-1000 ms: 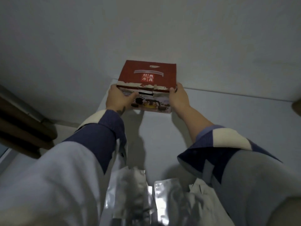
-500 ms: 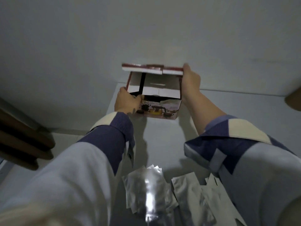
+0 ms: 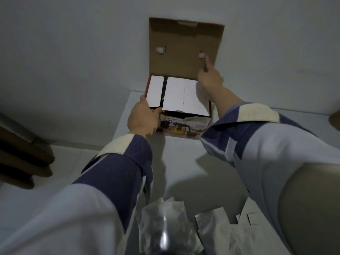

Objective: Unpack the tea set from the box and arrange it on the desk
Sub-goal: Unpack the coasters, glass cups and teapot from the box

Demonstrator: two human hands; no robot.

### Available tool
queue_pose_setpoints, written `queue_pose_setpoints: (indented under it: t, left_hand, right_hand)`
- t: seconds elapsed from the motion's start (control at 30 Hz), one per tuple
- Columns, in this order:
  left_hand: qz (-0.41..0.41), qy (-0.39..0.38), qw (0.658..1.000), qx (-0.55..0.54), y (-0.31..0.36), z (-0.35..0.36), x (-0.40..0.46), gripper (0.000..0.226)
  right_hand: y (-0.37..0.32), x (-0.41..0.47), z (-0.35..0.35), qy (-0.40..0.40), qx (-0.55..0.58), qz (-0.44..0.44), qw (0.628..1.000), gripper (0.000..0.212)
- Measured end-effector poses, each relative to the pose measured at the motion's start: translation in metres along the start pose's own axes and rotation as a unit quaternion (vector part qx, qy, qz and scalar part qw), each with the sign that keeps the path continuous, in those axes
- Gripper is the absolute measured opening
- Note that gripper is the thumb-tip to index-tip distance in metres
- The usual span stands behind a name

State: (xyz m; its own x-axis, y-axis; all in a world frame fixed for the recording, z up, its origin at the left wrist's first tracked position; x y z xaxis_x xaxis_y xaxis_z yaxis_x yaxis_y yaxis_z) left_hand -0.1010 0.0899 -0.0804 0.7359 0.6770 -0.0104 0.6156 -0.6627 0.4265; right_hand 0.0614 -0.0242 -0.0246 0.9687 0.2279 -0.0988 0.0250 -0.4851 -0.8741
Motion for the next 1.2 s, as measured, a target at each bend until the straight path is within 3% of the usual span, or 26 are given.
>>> queue_pose_setpoints:
  t: [0.13, 0.3, 0.37, 0.47, 0.57, 0.67, 0.8, 0.87, 0.93, 1.0, 1.07, 1.1, 1.13, 1.2]
  left_hand:
    - [-0.004, -0.008, 1.0, 0.006, 0.003, -0.001, -0.001, 0.05]
    - [-0.023, -0.025, 0.999, 0.016, 0.006, -0.006, -0.001, 0.05]
    - [-0.02, -0.031, 0.999, 0.018, 0.003, -0.008, -0.002, 0.049]
    - [-0.018, -0.037, 0.999, 0.018, 0.001, -0.009, -0.001, 0.05]
    - [-0.017, -0.044, 0.999, 0.012, 0.0, -0.011, 0.0, 0.05]
    - [-0.03, -0.047, 0.998, -0.002, 0.0, -0.012, 0.0, 0.048]
    - [-0.031, -0.033, 0.999, 0.017, 0.001, -0.01, 0.0, 0.046]
    - [-0.025, -0.015, 0.999, 0.038, 0.001, -0.01, 0.0, 0.043]
    - [-0.019, 0.011, 0.999, 0.042, 0.001, -0.01, 0.001, 0.039]
    - [-0.034, 0.025, 0.999, 0.005, -0.002, -0.011, 0.002, 0.041]
    - [-0.073, 0.034, 0.996, -0.043, -0.005, -0.014, 0.005, 0.046]
    - [-0.097, 0.042, 0.993, -0.058, -0.007, -0.015, 0.006, 0.045]
    - [-0.122, 0.05, 0.989, -0.071, -0.01, -0.017, 0.007, 0.043]
    - [-0.169, 0.052, 0.978, -0.11, -0.015, -0.018, 0.008, 0.047]
  right_hand:
    - [0.002, -0.009, 0.001, -0.034, -0.127, -0.034, 0.991, 0.061]
    - [0.018, -0.046, 0.004, -0.142, -0.196, -0.035, 0.97, 0.095]
    - [0.027, -0.06, 0.01, -0.145, -0.211, -0.052, 0.965, 0.1]
    - [0.039, -0.069, 0.012, -0.137, -0.219, -0.088, 0.962, 0.097]
    - [0.047, -0.067, 0.011, -0.075, -0.22, -0.158, 0.96, 0.07]
    - [0.044, -0.077, -0.002, -0.004, -0.067, -0.195, 0.978, 0.052]
    - [0.052, -0.079, -0.021, 0.154, 0.174, -0.069, 0.97, 0.044]
    - [0.062, -0.074, -0.026, 0.205, 0.324, 0.026, 0.923, 0.048]
    - [0.077, -0.073, -0.029, 0.186, 0.463, 0.12, 0.858, 0.051]
    - [0.089, -0.075, -0.029, 0.155, 0.551, 0.191, 0.797, 0.048]
    - [0.091, -0.078, -0.023, 0.159, 0.642, 0.235, 0.713, 0.055]
    - [0.094, -0.073, -0.018, 0.169, 0.651, 0.252, 0.696, 0.06]
    - [0.094, -0.072, -0.016, 0.175, 0.645, 0.257, 0.698, 0.059]
    - [0.094, -0.073, -0.01, 0.176, 0.556, 0.274, 0.765, 0.059]
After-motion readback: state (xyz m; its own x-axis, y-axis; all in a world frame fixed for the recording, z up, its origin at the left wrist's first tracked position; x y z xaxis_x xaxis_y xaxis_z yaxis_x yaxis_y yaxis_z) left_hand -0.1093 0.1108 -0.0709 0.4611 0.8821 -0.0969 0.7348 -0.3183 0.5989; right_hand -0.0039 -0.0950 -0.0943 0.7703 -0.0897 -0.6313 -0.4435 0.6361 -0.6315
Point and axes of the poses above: each hand's wrist, its own x-axis towards the middle knuckle, its own z-axis out of the palm, y = z × x, the point moved 1 cm from there along x, towards the middle knuckle, and after that the axes turned 15 degrees about x, right-handed, at the moved point
